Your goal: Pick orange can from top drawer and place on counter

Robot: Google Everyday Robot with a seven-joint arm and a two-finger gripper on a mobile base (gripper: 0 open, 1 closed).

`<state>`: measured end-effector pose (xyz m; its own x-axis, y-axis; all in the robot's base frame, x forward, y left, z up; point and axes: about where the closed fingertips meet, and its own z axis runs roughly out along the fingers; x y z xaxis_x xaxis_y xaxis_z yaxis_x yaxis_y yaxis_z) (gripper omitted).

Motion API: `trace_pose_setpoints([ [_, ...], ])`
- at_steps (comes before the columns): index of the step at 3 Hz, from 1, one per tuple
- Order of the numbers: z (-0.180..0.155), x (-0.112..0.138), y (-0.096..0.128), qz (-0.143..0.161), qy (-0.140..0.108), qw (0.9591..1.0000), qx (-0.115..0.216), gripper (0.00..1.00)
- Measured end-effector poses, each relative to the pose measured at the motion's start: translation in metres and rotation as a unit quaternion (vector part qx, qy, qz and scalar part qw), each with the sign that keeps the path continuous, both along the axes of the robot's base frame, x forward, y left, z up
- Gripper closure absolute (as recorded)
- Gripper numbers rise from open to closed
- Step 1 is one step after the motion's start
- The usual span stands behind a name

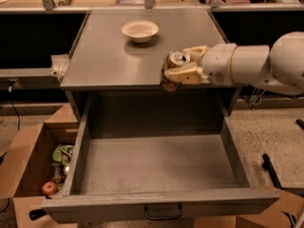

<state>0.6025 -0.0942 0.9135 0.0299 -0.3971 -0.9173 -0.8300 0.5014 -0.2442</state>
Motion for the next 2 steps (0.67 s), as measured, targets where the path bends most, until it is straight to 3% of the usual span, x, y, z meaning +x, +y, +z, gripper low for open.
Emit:
trace_pose_setpoints([
  [1,0.039,0.048,0.024,0.015,-0.01,0.9997,0.018,1.0],
  [2,0.041,0.075,0.035,0.008,0.004,0.9999,0.004,1.0],
])
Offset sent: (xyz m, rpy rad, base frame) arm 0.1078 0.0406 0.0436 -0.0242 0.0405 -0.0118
